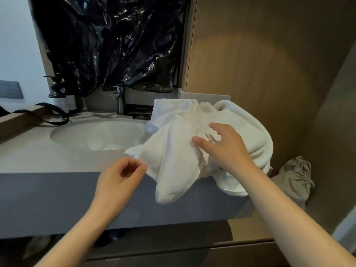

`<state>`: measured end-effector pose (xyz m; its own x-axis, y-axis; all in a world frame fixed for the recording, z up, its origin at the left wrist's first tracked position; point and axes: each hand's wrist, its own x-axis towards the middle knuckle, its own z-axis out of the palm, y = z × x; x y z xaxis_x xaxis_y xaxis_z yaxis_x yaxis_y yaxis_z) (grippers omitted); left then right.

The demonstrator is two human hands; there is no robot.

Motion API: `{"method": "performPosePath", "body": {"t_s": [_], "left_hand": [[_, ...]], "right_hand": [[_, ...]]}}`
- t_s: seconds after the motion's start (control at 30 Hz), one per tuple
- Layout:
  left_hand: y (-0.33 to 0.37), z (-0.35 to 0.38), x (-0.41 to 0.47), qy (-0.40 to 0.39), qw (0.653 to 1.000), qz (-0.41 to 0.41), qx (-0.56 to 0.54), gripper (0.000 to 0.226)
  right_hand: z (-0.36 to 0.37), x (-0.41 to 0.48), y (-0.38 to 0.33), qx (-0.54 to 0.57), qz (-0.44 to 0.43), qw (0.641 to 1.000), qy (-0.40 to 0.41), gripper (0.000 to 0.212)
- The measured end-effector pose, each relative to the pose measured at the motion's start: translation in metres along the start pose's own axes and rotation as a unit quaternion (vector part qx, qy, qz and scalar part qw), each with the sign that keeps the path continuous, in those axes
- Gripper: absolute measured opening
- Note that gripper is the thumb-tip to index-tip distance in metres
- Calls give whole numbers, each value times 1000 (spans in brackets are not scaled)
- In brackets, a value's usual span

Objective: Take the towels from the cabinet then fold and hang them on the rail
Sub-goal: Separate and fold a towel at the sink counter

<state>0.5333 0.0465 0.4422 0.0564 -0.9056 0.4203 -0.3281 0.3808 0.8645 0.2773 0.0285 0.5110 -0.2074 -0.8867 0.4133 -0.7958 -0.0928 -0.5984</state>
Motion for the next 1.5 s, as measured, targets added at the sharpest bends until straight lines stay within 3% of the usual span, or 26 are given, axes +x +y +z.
{"method": "performPosePath", "body": {"t_s": [0.07, 0.13, 0.37, 0.47, 0.63, 0.83, 0.97, 1.17, 1.23, 1.3, 1.37, 1.5], "left_hand": [[-17, 6, -15, -3, 998, -60, -32, 6], [-30, 15, -23, -21, 989, -112, -91, 8], [-41, 33, -19, -66, 944, -214, -244, 30], [-37, 35, -16, -85, 930, -208, -289, 36], [-25, 38, -11, -78, 926, -185, -321, 30], [-24, 43, -12, -67, 906, -207, -364, 22], [-20, 43, -15, -49, 898, -210, -384, 20], [-7, 30, -19, -16, 919, -175, -354, 19], [1, 26, -22, -54, 902, -175, -392, 20], [10, 25, -26, -133, 857, -199, -457, 38], [18, 28, -30, -169, 833, -220, -478, 65], [28, 34, -32, -110, 840, -256, -465, 87]], "right_hand": [[2, -18, -4, 19, -3, 998, 58, 62], [4, -41, -3, 53, -6, 994, 95, 42], [37, -102, -2, 146, 59, 987, 28, 34], [49, -110, -11, 183, 94, 979, 2, 41], [56, -113, -27, 222, 88, 971, 29, 43], [42, -109, -32, 302, 31, 952, 26, 12], [26, -106, -24, 270, 11, 958, 96, 10], [18, -112, -16, 208, -1, 966, 151, 17], [18, -112, -17, 197, -12, 969, 151, 18], [18, -111, -19, 205, -11, 967, 148, 18], [18, -111, -21, 219, -10, 966, 140, 18], [17, -113, -25, 246, -11, 962, 121, 18]]}}
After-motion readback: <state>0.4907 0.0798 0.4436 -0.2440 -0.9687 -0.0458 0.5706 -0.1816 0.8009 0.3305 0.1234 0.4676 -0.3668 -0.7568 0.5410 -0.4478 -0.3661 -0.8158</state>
